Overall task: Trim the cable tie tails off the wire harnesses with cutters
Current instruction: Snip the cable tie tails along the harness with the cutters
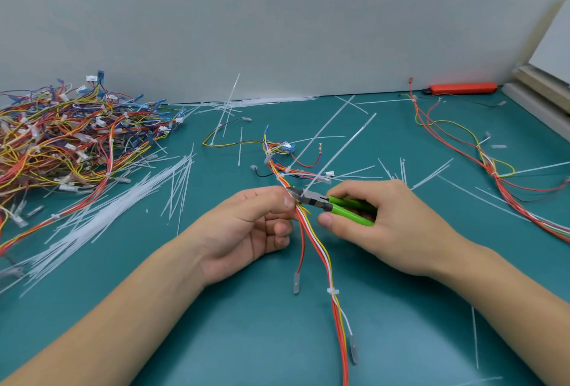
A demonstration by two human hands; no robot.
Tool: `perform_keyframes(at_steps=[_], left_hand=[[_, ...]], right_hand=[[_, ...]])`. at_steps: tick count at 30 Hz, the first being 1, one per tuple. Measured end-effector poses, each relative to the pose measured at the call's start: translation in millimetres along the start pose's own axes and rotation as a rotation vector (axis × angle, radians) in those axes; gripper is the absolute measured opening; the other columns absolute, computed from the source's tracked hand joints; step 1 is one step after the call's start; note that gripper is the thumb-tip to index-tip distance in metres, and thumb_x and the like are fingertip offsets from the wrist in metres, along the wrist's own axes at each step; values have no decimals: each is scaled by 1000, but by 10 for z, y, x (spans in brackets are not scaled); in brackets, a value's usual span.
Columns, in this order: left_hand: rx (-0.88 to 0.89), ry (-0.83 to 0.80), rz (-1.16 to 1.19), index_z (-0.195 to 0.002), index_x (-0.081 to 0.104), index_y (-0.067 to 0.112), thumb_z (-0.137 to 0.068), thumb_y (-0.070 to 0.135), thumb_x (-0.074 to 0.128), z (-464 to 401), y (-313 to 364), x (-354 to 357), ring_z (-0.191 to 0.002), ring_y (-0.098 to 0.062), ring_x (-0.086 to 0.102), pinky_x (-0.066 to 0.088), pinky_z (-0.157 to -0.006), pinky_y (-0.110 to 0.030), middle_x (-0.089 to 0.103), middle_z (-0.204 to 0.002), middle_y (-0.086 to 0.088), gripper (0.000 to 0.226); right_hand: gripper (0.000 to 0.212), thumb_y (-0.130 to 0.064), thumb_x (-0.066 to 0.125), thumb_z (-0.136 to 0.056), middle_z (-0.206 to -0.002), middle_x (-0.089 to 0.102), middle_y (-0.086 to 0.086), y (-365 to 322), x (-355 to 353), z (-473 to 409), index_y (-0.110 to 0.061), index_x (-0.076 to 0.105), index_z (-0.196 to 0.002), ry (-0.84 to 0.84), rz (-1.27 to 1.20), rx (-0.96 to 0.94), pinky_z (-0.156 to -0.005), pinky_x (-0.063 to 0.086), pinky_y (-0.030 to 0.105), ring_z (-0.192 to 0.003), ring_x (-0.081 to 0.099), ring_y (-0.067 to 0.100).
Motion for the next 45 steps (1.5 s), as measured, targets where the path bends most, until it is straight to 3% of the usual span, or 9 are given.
perform_keyframes(at_steps=[6, 9, 15, 20, 24, 31, 35, 40, 45], left_hand=[[6, 2, -2, -74, 69, 21, -77, 20, 74, 2, -1, -3, -56, -9, 48, 48, -58, -22, 63, -67, 6, 6], [4, 4, -2, -82, 68, 18, -77, 20, 74, -1, -4, -6, -56, -9, 48, 48, -58, -21, 64, -69, 5, 8], [-3, -6, -3, -91, 66, 14, -76, 19, 75, 1, -2, -3, -56, -8, 48, 48, -57, -21, 64, -69, 5, 18], [9, -27, -22, -83, 72, 18, -76, 19, 73, 0, 1, 10, -55, -7, 48, 47, -58, -20, 63, -65, 7, 8], [14, -30, -19, -79, 73, 20, -75, 20, 73, 1, 4, 15, -56, -7, 47, 47, -58, -20, 63, -65, 7, 4], [2, -23, -26, -99, 63, 10, -75, 20, 73, -1, -1, 18, -55, -7, 46, 47, -57, -19, 63, -65, 6, 27], [3, -26, -28, -103, 57, 9, -75, 20, 73, 3, -2, 15, -56, -7, 46, 47, -57, -20, 63, -65, 6, 34], [3, -30, -29, -97, 58, 10, -75, 20, 74, 2, -1, 16, -56, -8, 46, 47, -57, -20, 63, -65, 6, 28], [0, -20, -35, -113, 52, 7, -75, 21, 73, 11, 7, 27, -56, -7, 46, 47, -57, -19, 63, -65, 6, 46]], right_hand=[[19, -46, 72, -94, -72, 59, -5, -28, -7, 3, -29, 68, -89, -23, -50, 19, -60, 38, 18, -65, 49, 12], [18, -47, 72, -95, -75, 60, -6, -22, -6, 7, -29, 68, -92, -23, -20, 8, -62, 41, 19, -67, 52, 13], [38, -59, 66, -87, -100, 67, -15, 13, -9, 11, -37, 69, -118, 48, 119, -19, -88, 50, 33, -100, 62, 10], [38, -59, 65, -88, -102, 66, -16, 21, -1, 5, -38, 67, -120, 60, 134, -54, -93, 49, 34, -103, 62, 8], [40, -62, 62, -88, -98, 64, -16, 22, 23, -9, -36, 68, -118, 60, 128, -53, -89, 50, 34, -98, 61, 9], [26, -59, 64, -89, -76, 52, -7, 37, 16, -32, -35, 64, -97, 46, 132, -37, -61, 40, 29, -72, 50, 15], [25, -60, 63, -90, -72, 50, -5, 32, 5, -31, -35, 61, -91, 22, 135, -27, -58, 37, 27, -69, 48, 16], [29, -63, 59, -89, -69, 50, -3, 29, 3, -30, -34, 59, -88, 13, 123, -12, -61, 44, 39, -67, 46, 18], [32, -64, 59, -88, -67, 50, -2, 10, 8, -27, -32, 58, -87, 17, 106, -11, -61, 44, 40, -64, 45, 18]])
Point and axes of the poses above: each hand's wrist, its own z-axis away from the middle knuckle, its own x-axis out of the palm, y = z × x, the point moved 1 cm from there along -z, towards the middle knuckle
